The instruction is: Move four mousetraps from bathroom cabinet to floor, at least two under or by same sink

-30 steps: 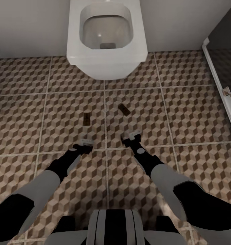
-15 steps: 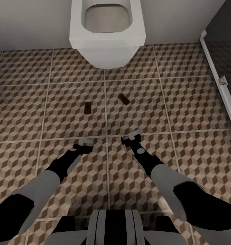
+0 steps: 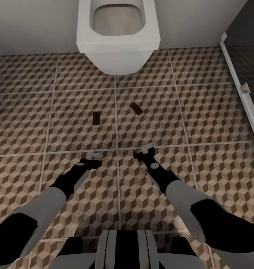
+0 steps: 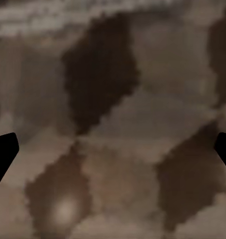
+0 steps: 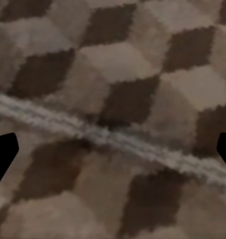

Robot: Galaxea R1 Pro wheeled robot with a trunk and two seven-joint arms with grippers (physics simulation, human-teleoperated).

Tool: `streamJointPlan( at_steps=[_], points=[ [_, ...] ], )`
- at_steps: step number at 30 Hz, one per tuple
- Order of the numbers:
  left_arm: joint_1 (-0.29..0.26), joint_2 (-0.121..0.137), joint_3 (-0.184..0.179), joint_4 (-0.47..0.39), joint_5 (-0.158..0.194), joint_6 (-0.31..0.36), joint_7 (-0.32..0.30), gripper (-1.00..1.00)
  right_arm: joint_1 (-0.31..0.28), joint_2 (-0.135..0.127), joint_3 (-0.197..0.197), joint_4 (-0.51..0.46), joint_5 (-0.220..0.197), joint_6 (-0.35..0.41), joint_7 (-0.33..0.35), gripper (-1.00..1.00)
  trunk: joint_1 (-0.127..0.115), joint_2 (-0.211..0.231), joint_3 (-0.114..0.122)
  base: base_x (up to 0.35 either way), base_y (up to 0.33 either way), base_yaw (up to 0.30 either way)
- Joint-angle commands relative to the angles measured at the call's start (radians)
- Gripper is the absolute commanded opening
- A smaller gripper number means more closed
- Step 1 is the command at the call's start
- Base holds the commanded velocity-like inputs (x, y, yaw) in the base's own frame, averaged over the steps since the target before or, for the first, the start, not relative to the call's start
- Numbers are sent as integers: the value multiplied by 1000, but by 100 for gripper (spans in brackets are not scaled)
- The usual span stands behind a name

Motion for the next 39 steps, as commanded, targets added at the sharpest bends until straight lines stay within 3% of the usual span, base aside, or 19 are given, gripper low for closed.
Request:
streamJointPlan(
  at_steps=[1,29,39],
  points=[
    [0,2,-9,13,9,9,8,100,-1,0,2,2,10,-1,-8,100,0,0,-1,-1,0,0],
    [0,2,-9,12,9,9,8,100,-1,0,2,2,10,-1,-8,100,0,0,-1,0,0,0],
    [0,1,-9,13,9,11,9,100,-1,0,2,2,10,-1,-8,100,-4,2,38,0,0,0]
  ],
)
